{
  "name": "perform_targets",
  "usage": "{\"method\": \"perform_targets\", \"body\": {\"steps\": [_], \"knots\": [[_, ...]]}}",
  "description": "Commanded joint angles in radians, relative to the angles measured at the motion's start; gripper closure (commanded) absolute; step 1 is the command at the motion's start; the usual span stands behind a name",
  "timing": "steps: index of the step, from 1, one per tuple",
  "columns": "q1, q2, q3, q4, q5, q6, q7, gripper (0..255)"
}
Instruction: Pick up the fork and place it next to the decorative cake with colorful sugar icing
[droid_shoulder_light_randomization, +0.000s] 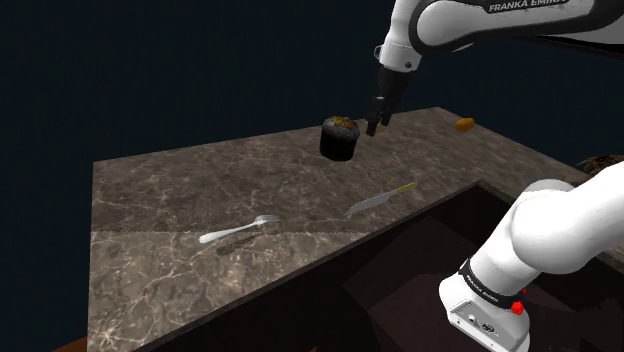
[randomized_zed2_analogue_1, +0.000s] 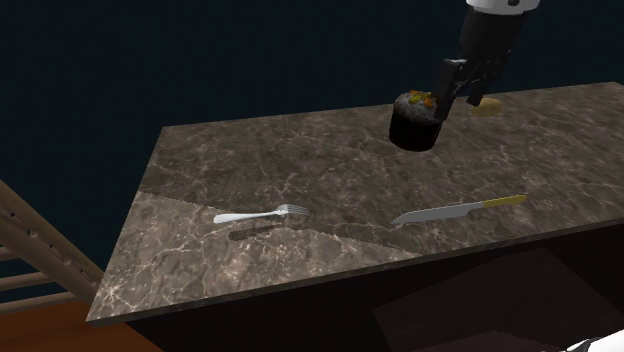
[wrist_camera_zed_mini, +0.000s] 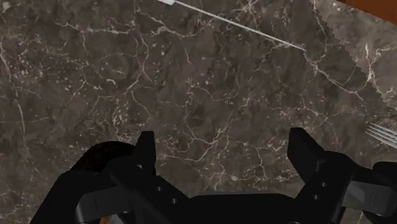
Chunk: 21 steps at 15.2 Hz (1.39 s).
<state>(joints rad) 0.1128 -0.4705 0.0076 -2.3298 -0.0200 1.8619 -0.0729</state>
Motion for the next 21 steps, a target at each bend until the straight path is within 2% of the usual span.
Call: {"method": "perform_targets", "body": {"steps": [1,11,21], "knots": [[0.023,0.065,0.013,0.031,0.009,0.024,-0.024,0],[0.126,0.366,0.098,0.197,0.033,0.109,-0.120,0],[0.222,0.645,0.192,0.396,0.011,0.138,-0.197,0]]}}
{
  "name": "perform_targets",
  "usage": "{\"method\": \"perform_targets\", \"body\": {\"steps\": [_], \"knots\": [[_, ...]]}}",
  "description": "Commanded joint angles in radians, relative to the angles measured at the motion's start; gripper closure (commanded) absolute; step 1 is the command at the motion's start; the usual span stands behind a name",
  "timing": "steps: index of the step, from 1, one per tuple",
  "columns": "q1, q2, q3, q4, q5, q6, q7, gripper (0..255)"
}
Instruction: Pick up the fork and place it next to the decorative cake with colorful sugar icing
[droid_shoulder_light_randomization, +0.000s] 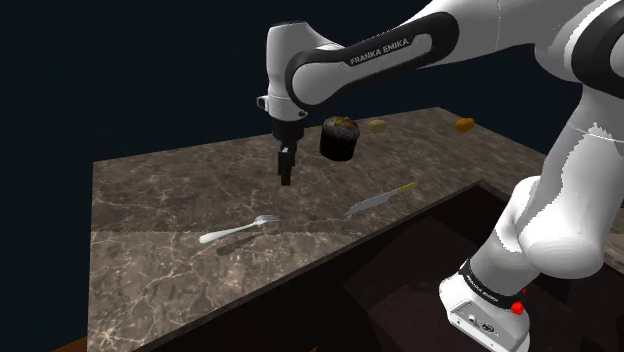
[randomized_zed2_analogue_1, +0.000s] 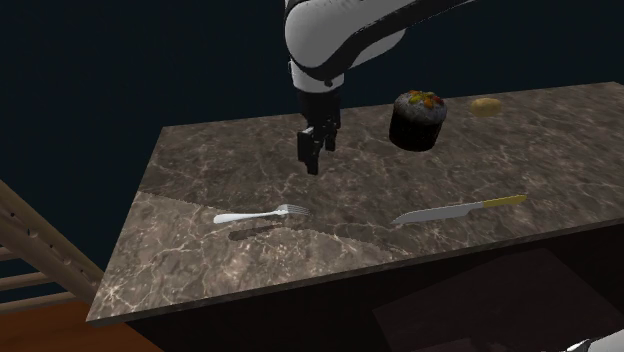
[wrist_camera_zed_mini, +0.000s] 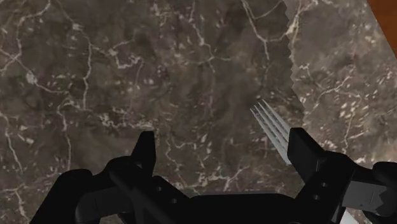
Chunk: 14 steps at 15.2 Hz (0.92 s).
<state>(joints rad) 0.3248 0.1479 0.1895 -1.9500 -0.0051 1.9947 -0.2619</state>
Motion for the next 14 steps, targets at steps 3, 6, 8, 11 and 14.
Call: {"method": "perform_targets", "body": {"steps": [3,6,8,11,14], "knots": [[0.042,0.106,0.036,0.079,-0.019,0.005,-0.028,0],[0.076,0.184,0.061,0.144,-0.036,0.001,-0.047,0],[0.101,0.235,0.077,0.188,-0.049,-0.003,-0.060,0],[0.112,0.263,0.082,0.188,-0.057,0.020,-0.064,0],[0.113,0.276,0.080,0.164,-0.061,0.056,-0.061,0]]}}
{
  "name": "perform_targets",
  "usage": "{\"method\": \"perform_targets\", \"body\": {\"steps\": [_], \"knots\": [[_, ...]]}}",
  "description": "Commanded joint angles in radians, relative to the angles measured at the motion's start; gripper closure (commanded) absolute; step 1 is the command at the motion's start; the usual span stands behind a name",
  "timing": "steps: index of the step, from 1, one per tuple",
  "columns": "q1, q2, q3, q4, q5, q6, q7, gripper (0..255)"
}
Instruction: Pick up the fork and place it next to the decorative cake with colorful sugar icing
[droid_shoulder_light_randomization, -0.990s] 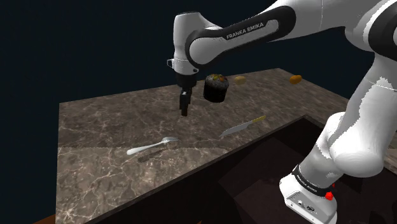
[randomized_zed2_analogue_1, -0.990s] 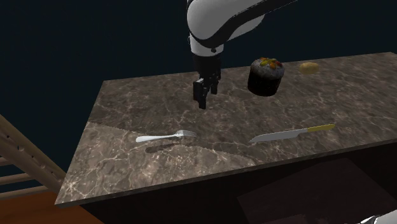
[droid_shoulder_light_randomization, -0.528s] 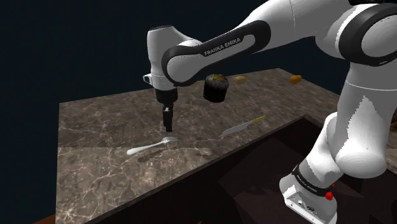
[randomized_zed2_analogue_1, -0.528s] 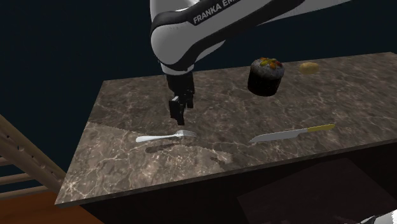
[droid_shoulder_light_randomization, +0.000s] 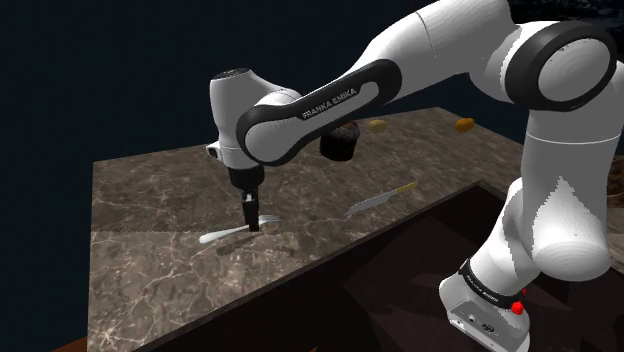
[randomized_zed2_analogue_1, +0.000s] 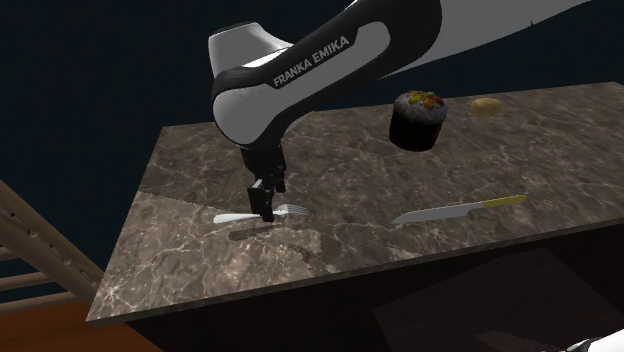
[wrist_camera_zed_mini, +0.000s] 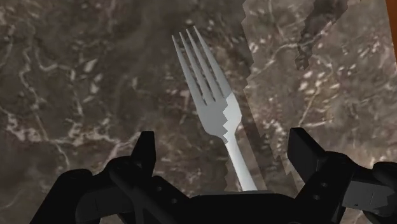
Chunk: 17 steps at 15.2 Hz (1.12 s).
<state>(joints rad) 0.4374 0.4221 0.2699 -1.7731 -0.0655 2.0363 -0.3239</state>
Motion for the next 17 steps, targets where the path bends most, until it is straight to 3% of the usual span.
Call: {"method": "perform_targets", "body": {"steps": [1,10,11,17], "knots": [[0.001,0.006,-0.001,-0.020,-0.002,0.026,0.002,0],[0.002,0.014,-0.002,-0.031,-0.005,0.045,0.003,0],[0.002,0.014,-0.002,-0.031,-0.005,0.045,0.003,255],[0.002,0.014,-0.002,-0.031,-0.005,0.044,0.003,255]]}}
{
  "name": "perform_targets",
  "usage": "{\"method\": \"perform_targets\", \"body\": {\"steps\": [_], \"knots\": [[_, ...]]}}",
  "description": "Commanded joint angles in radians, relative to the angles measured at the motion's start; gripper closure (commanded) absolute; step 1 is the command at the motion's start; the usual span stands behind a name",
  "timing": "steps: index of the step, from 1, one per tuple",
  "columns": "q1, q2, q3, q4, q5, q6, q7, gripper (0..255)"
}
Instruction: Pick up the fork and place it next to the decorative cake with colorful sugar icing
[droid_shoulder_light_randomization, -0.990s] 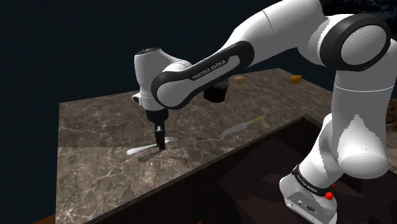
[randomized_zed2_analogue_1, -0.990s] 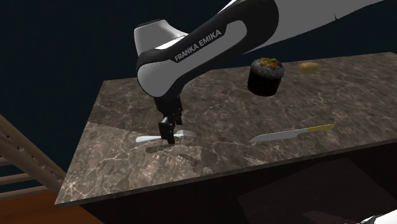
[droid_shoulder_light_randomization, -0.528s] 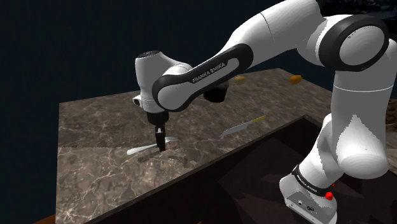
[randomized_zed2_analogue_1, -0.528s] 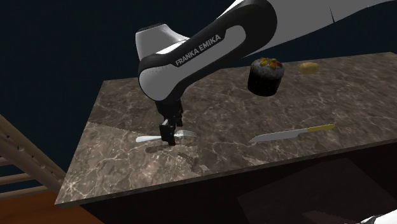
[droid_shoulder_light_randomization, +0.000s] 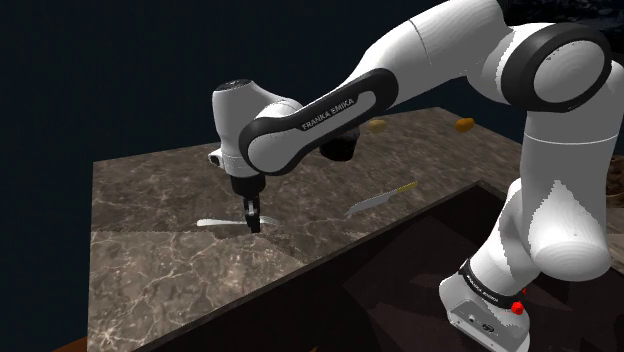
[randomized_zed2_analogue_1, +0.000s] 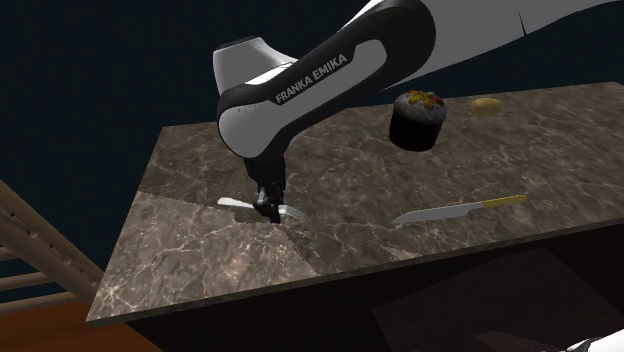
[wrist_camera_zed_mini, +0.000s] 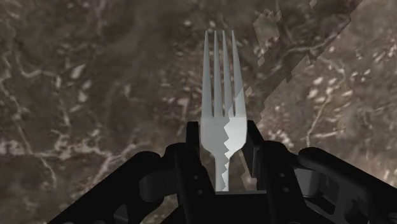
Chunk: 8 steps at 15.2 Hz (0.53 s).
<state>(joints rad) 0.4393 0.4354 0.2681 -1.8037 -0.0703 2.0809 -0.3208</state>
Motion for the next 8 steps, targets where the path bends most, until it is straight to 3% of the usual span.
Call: {"method": "perform_targets", "body": {"steps": [1,8], "knots": [[0.000,0.000,0.000,0.000,0.000,0.000,0.000,255],[-0.003,-0.034,0.005,0.020,0.010,-0.054,-0.004,255]]}}
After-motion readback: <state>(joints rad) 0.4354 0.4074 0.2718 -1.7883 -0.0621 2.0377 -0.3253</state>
